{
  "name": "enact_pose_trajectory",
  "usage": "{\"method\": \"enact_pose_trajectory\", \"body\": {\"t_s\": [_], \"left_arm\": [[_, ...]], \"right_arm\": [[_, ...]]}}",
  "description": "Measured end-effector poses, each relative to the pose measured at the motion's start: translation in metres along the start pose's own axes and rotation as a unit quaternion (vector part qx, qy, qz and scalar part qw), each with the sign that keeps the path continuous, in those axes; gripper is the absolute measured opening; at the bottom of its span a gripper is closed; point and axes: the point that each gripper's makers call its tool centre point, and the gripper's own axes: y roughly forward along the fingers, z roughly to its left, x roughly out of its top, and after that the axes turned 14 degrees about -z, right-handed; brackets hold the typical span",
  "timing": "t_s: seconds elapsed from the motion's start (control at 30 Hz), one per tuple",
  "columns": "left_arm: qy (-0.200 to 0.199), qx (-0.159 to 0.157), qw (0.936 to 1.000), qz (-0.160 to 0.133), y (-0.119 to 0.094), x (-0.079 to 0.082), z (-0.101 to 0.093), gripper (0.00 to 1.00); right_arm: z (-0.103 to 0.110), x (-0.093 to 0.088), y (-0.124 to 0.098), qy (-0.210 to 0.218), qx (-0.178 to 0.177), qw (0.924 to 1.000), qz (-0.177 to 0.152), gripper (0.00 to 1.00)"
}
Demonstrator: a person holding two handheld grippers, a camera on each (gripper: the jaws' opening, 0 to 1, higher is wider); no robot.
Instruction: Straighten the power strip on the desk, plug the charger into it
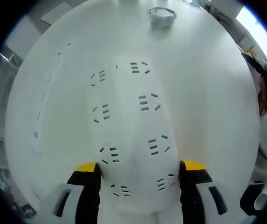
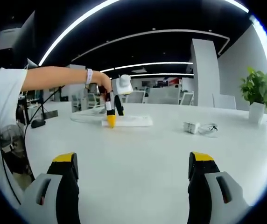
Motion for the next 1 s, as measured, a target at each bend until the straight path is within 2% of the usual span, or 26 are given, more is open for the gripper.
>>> {"method": "enact_pose_trajectory", "body": {"t_s": [1.0], "left_arm": [[0.091,-0.025,0.9950,0.031,0.0026,0.0061,0.0066,0.70]], "right_arm": [[-0.0015,0.0007,0.0025,-0.002,-0.001,1.0000,0.000,0.98]]}}
